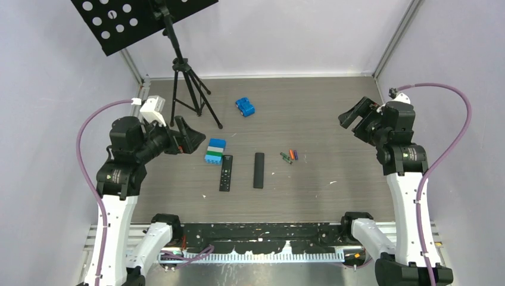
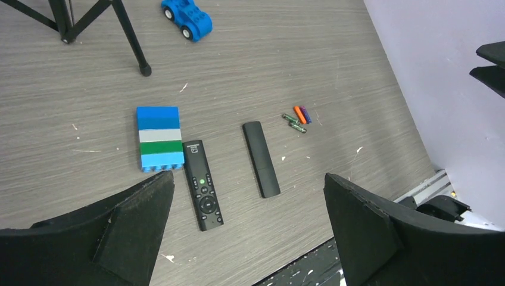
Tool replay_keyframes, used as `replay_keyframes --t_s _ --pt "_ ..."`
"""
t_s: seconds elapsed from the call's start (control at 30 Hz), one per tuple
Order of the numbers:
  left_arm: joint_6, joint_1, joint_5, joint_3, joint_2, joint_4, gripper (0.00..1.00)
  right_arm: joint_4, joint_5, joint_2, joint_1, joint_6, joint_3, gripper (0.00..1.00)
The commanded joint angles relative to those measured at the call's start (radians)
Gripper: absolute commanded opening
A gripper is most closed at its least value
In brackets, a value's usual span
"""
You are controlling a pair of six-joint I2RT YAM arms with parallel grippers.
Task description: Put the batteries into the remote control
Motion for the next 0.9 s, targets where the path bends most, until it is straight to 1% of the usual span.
replay_keyframes --t_s 0.0,0.1,0.17,0.2,0.23,0.33,0.43,0.53,0.63,0.73,0.87 --pt "-0.052 0.001 -0.005 -0.07 -0.046 0.136 1.0 0.137 -0.049 -0.007 -0.002 0.071 -0.033 0.84" --pt "-0.095 0.001 -0.035 -0.125 -0.08 0.196 1.0 0.146 -0.201 0.045 -0.001 0.085 -0.062 0.84" --pt "-0.167 0.001 -0.033 -0.172 -0.091 0.299 1.0 0.175 -0.251 0.078 0.013 0.116 -0.101 0.85" --pt "-0.19 0.001 -0.027 -0.192 -0.087 0.342 1.0 0.193 -0.25 0.085 0.028 0.124 -0.124 0.86" --pt "-0.234 0.001 -0.012 -0.211 -0.075 0.391 1.0 0.205 -0.228 0.088 0.043 0.13 -0.148 0.88" --pt "-0.311 0.001 0.068 -0.248 0.004 0.496 1.0 0.219 -0.112 0.096 0.167 0.129 -0.199 0.94" --pt "-0.367 -0.006 0.108 -0.277 0.103 0.559 1.0 0.225 0.038 0.132 0.348 0.142 -0.233 0.96" --pt "-0.359 -0.023 0.093 -0.293 0.167 0.562 1.0 0.246 0.209 0.205 0.516 0.175 -0.255 0.97" --pt "-0.34 -0.031 0.051 -0.334 0.18 0.562 1.0 0.277 0.338 0.326 0.663 0.206 -0.244 0.96" --pt "-0.33 -0.03 0.016 -0.37 0.184 0.563 1.0 0.282 0.427 0.478 0.801 0.217 -0.178 0.96" --pt "-0.335 -0.031 -0.01 -0.419 0.178 0.556 0.99 0.246 0.464 0.69 0.92 0.24 -0.048 0.93"
